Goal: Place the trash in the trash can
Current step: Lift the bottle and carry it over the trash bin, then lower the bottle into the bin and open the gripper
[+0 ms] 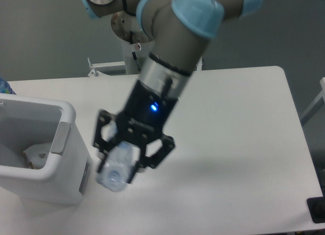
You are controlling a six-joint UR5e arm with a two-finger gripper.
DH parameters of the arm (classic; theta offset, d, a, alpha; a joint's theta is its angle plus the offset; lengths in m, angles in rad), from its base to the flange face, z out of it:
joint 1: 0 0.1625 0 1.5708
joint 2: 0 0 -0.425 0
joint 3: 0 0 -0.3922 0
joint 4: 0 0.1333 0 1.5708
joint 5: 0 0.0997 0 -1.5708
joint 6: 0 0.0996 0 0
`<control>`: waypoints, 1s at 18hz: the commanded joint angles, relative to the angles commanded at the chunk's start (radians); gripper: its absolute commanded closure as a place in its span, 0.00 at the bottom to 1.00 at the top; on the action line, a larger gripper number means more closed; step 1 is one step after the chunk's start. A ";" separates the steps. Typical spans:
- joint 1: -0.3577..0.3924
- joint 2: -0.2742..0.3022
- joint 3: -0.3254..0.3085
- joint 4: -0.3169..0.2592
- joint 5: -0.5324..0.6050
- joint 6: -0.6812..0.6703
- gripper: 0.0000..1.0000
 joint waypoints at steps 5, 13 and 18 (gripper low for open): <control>-0.095 0.009 0.002 0.091 -0.023 -0.002 0.64; -0.189 -0.014 -0.014 0.132 -0.022 -0.005 0.64; -0.206 -0.028 -0.034 0.135 -0.020 0.011 0.41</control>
